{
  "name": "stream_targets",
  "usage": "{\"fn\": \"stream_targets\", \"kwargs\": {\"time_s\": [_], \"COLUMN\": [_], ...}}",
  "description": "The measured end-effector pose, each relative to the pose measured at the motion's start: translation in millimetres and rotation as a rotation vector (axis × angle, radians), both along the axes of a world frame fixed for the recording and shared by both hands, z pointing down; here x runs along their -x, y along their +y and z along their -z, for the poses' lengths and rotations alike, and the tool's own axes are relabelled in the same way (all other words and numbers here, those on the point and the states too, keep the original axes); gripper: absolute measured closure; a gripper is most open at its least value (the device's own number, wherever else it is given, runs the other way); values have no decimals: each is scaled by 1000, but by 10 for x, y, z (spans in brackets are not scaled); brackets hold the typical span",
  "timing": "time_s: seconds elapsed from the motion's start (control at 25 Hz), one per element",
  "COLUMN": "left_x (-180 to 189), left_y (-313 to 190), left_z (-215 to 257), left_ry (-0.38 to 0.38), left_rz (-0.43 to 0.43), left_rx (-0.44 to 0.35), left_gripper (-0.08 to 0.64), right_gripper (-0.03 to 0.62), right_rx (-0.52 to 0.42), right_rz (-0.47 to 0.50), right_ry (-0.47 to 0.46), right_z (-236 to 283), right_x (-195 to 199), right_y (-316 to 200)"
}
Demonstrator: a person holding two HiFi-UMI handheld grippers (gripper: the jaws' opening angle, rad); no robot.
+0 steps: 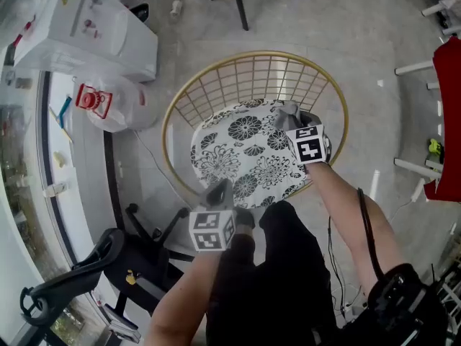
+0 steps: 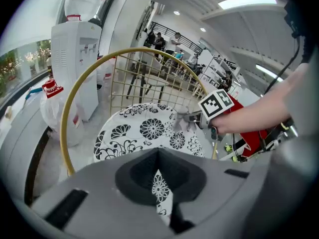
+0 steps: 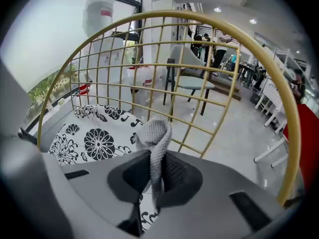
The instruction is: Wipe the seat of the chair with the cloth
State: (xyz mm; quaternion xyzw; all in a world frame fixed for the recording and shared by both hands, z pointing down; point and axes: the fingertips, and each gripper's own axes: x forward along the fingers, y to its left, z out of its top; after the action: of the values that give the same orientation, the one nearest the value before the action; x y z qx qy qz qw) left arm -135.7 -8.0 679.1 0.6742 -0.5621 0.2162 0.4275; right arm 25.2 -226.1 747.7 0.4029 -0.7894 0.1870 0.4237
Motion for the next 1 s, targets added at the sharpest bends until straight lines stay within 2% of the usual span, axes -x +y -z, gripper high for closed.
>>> {"fn": "stream_targets", "kwargs": {"time_s": [0.16, 0.28, 0.52, 0.72, 1.0], "left_x": [9, 23, 31, 100, 99], "left_y": [-14, -66, -102, 3, 266], "left_z": [243, 580, 1589, 2364, 3334], "left_ry": [-10, -6, 25, 86, 57], "left_rz": [0, -5, -57, -77, -174], "left_rx": [-26, -84, -280, -420, -620], "left_gripper": [552, 552, 552, 552, 552], "right_gripper": [565, 565, 565, 565, 565], "right_rx": [-8, -30, -122, -251, -381], "right_rz": [-69, -103, -99, -84, -91], "right_ry": [-34, -97, -258, -375, -475], "right_z": [278, 662, 1830, 2916, 4074], "right_x": [-177, -198, -101, -66, -126], "right_y": [14, 112, 458, 693, 1094]}}
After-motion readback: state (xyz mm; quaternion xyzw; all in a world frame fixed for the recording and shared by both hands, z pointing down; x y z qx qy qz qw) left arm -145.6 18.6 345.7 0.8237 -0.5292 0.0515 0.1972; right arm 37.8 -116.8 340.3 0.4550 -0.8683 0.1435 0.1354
